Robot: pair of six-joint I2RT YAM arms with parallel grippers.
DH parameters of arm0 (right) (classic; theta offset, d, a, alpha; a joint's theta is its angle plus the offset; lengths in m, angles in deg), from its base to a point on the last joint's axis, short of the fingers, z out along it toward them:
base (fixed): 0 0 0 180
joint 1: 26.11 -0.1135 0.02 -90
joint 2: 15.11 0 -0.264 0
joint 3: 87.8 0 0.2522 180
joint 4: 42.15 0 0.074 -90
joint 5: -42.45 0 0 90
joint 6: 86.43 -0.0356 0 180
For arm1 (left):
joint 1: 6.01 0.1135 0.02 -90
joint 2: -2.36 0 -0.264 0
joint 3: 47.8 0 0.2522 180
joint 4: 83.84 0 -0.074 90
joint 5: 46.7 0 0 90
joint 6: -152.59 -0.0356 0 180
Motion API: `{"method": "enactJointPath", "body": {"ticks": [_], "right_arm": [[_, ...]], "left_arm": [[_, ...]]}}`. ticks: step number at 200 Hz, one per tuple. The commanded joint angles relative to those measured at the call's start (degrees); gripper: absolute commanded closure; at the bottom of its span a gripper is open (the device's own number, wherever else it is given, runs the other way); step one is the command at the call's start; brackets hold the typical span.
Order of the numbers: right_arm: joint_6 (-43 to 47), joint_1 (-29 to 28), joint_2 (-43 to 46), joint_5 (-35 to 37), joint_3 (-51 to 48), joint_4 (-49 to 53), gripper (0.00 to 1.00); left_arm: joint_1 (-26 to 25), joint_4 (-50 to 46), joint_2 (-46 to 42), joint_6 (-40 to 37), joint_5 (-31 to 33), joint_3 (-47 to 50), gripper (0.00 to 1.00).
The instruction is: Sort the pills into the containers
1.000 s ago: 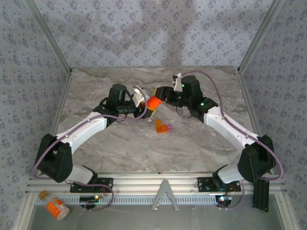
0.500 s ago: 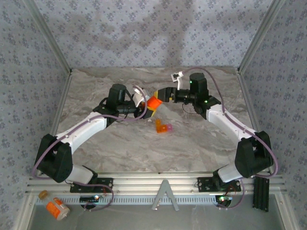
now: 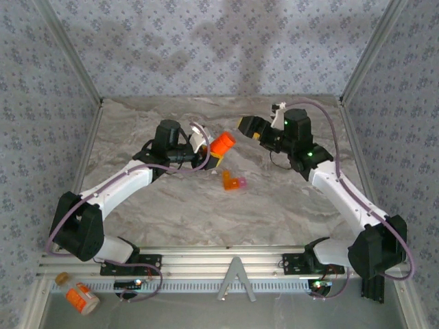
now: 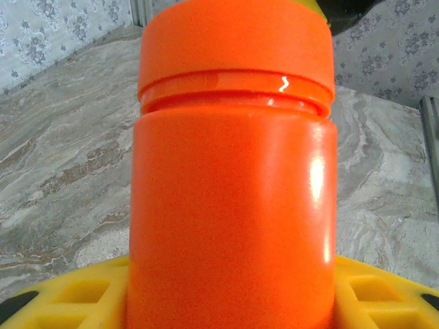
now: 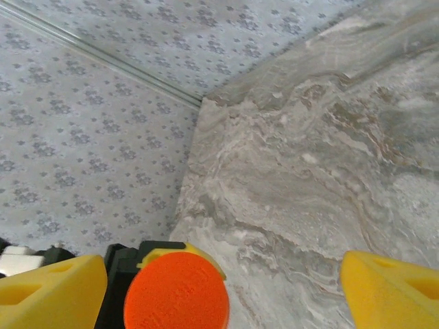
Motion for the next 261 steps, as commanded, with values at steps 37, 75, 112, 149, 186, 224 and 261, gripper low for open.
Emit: {"method": "enactJointPath", "body": {"ticks": [37,75,112,149,186,224,261], "right_arm": [[-1.9,-3.5,-2.6,3.8,2.3,2.7,0.07],[-2.6,-5.5,-5.6,4.7,4.4,2.3,0.08],[-3.3,-7.3,-6.6,5.3,4.6,1.0,0.13],[-3.7,-7.9,-6.7,4.2,3.7,-0.7,0.27],[-2.7,-7.8,-6.7,3.3,3.4,-1.2,0.49],[2.4,-5.2,-7.1,-1.7,2.9,-5.1,0.56],[8.5,-0.5,-8.9,-22.2,-0.6,-22.6,0.50]], "left_arm": [[0.3,2.1,1.4,0.6,-1.2,-1.4,1.00],[0.2,0.6,2.7,0.6,-1.6,-3.0,1.00],[0.2,-1.1,3.2,-0.2,-1.9,-4.3,1.00],[0.2,-1.9,3.8,-0.4,-1.9,-5.7,1.00],[0.2,-3.6,4.9,-0.8,-2.1,-7.3,1.00],[0.1,-6.5,4.3,-1.7,-2.6,-8.9,1.00],[0.3,-8.6,2.8,-2.4,-3.2,-9.7,1.00]]}}
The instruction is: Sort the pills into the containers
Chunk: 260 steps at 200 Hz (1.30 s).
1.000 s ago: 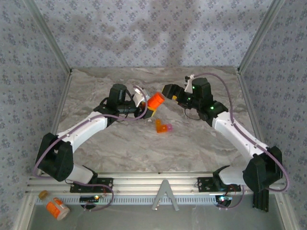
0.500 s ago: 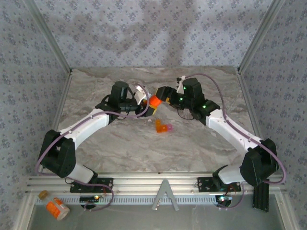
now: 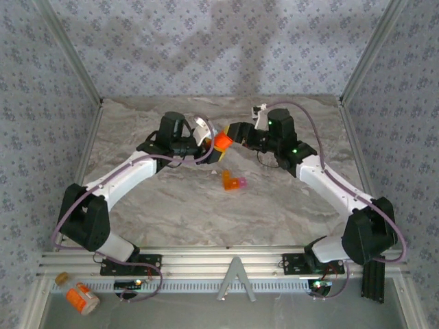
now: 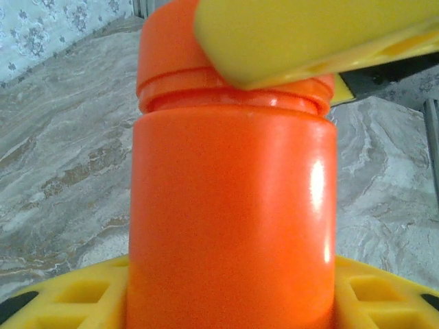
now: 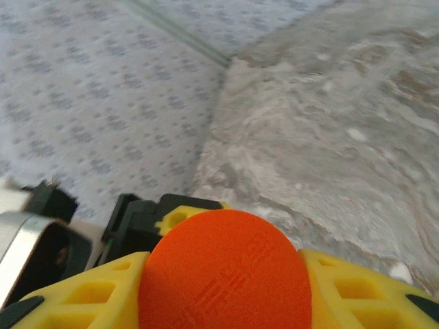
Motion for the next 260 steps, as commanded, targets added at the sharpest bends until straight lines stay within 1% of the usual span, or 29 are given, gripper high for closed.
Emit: {"method": "enactJointPath", "body": {"ticks": [1,13,28,33,40,47,58,65,83,89,103,115,131,159,166,190,234,260], "right_arm": [[5.7,2.8,-1.6,-14.9,-1.4,-13.7,0.49],[4.4,3.9,-2.5,-19.0,-1.8,-17.7,0.47],[1.9,4.8,-3.0,-20.1,-1.6,-18.9,0.42],[1.2,4.9,-2.9,-20.0,-1.7,-19.1,0.39],[0.4,5.0,-2.4,-19.2,-1.9,-19.0,0.31],[0.0,5.0,-1.6,-17.3,-2.0,-17.6,0.23],[0.1,5.0,0.1,-13.4,-2.0,-14.0,0.17],[0.0,5.1,1.1,-10.4,-1.6,-10.5,0.14],[-2.8,5.3,3.8,-1.9,-1.1,-2.0,0.11],[-3.9,5.3,4.5,0.6,-0.6,1.2,0.10],[-6.7,5.0,5.9,5.2,-0.4,4.5,0.09],[-8.2,4.8,6.7,7.0,-0.1,5.3,0.08],[-8.8,4.5,7.0,9.1,2.0,8.9,0.08],[-8.3,4.3,6.0,9.6,5.4,13.6,0.07],[-8.2,4.2,5.5,9.6,8.1,15.2,0.07],[-6.7,2.9,3.9,9.1,10.9,19.5,0.06],[-5.0,1.1,2.6,8.8,12.6,22.9,0.06],[-5.6,0.6,2.8,8.6,11.2,21.9,0.07]], "left_arm": [[0.0,-3.0,-1.9,-2.1,-2.9,-2.1,1.00],[0.0,-3.2,-2.2,-2.0,-3.1,-2.2,1.00],[0.0,-3.3,-2.7,-1.6,-3.1,-2.0,1.00],[0.0,-3.3,-2.9,-1.6,-3.0,-1.8,1.00],[-0.1,-3.3,-3.1,-1.6,-3.0,-1.6,1.00],[0.0,-3.3,-3.4,-1.7,-2.9,-1.4,1.00],[0.0,-3.3,-3.7,-1.7,-2.8,-1.2,1.00],[0.0,-3.3,-3.7,-1.7,-2.8,-1.3,1.00],[0.1,-3.6,-3.5,-1.8,-2.8,-2.0,1.00],[0.1,-3.7,-3.4,-2.0,-2.9,-2.4,1.00],[0.0,-4.5,-2.9,-2.4,-3.0,-3.3,1.00],[0.1,-4.9,-2.4,-3.0,-3.0,-4.1,1.00],[0.0,-5.0,-1.8,-3.5,-3.1,-4.9,1.00],[-0.1,-4.5,-1.5,-4.1,-3.4,-5.1,1.00],[-0.1,-4.2,-1.6,-4.2,-3.3,-4.9,1.00],[-0.5,-1.7,-1.7,-3.9,-3.1,-3.4,1.00],[-2.4,0.9,-1.2,-3.7,-1.8,-1.6,1.00],[-2.9,3.8,-0.8,-2.4,-1.0,0.0,1.00]]}}
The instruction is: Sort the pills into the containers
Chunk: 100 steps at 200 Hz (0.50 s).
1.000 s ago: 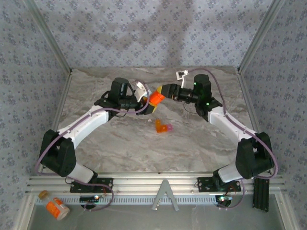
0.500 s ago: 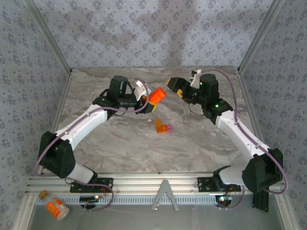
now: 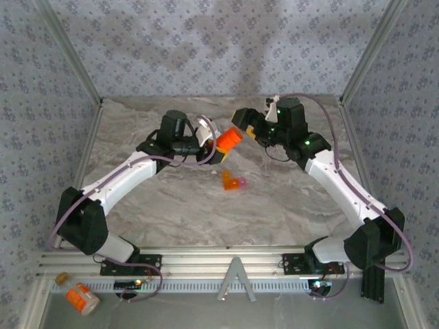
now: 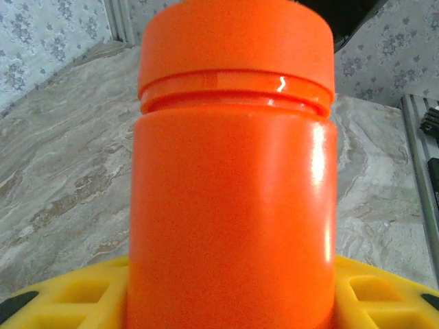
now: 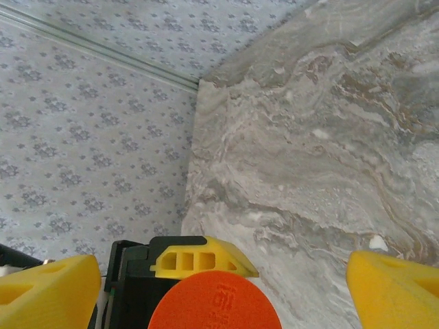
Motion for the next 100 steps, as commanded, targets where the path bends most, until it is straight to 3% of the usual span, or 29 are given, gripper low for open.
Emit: {"method": "enactJointPath", "body": {"ticks": [1,62,100], "right_arm": [[0.6,-0.5,0.2,0.5,0.3,1.4,0.08],[-0.1,-3.2,0.8,1.6,-3.0,-0.7,0.14],[0.0,-3.9,0.7,1.8,-3.8,-1.6,0.24]], "left_arm": [[-0.6,5.0,0.5,0.6,0.0,1.3,1.00],[-0.7,5.3,1.4,0.1,-0.5,1.5,1.00],[-0.7,5.4,1.6,-0.2,-0.5,1.5,1.00]]}}
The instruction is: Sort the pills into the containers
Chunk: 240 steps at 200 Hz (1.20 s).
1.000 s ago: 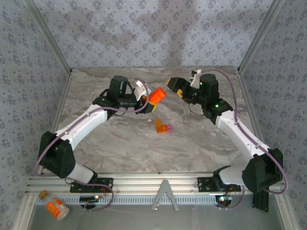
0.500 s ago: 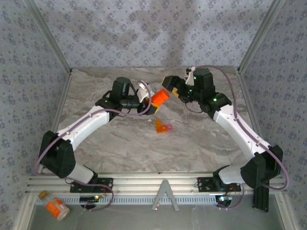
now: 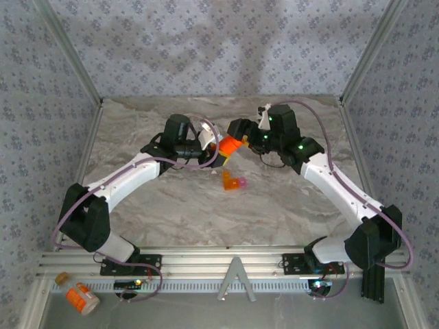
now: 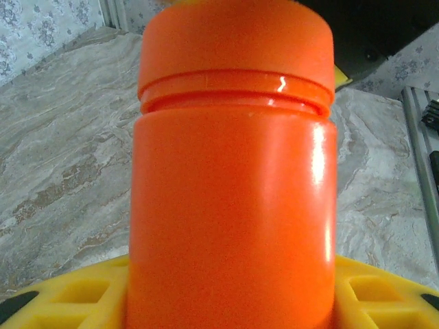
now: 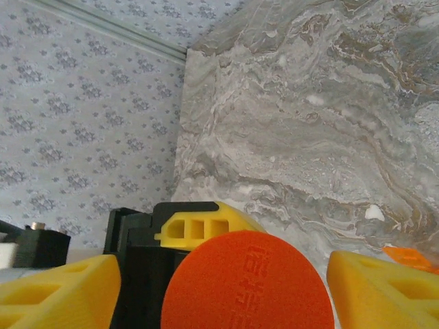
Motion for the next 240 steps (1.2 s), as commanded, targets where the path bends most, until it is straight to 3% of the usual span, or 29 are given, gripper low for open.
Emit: {"method": "enactJointPath", "body": {"ticks": [1,108,135,165,176,209,240], "right_arm": [[0.1,-0.4,0.8,1.2,-0.7,-1.5,0.25],[3.7,0.8,1.4,0.0,-4.9,-5.6,0.59],[9.3,4.2,2.2,-4.6,-7.8,-12.9,0.59],[17.6,9.3,3.4,-19.2,-12.9,-28.3,0.56],[19.1,10.2,2.9,-23.0,-13.0,-29.4,0.56],[19.8,10.6,0.8,-27.6,-11.3,-29.4,0.56],[18.5,10.3,1.0,-25.1,-10.8,-27.8,0.54]], "left_arm": [[-0.2,3.0,0.1,-0.8,-0.7,-0.4,1.00],[-0.3,3.8,-0.4,-0.6,-0.7,0.0,1.00],[-0.1,3.8,-0.8,-0.6,-0.9,0.4,1.00],[0.3,3.9,-1.3,-0.5,-1.8,0.8,1.00],[0.3,4.1,-1.6,-0.4,-1.9,0.8,1.00],[0.4,4.5,-1.7,-0.2,-1.9,0.7,1.00],[0.4,4.5,-1.6,-0.1,-1.7,0.8,1.00]]}}
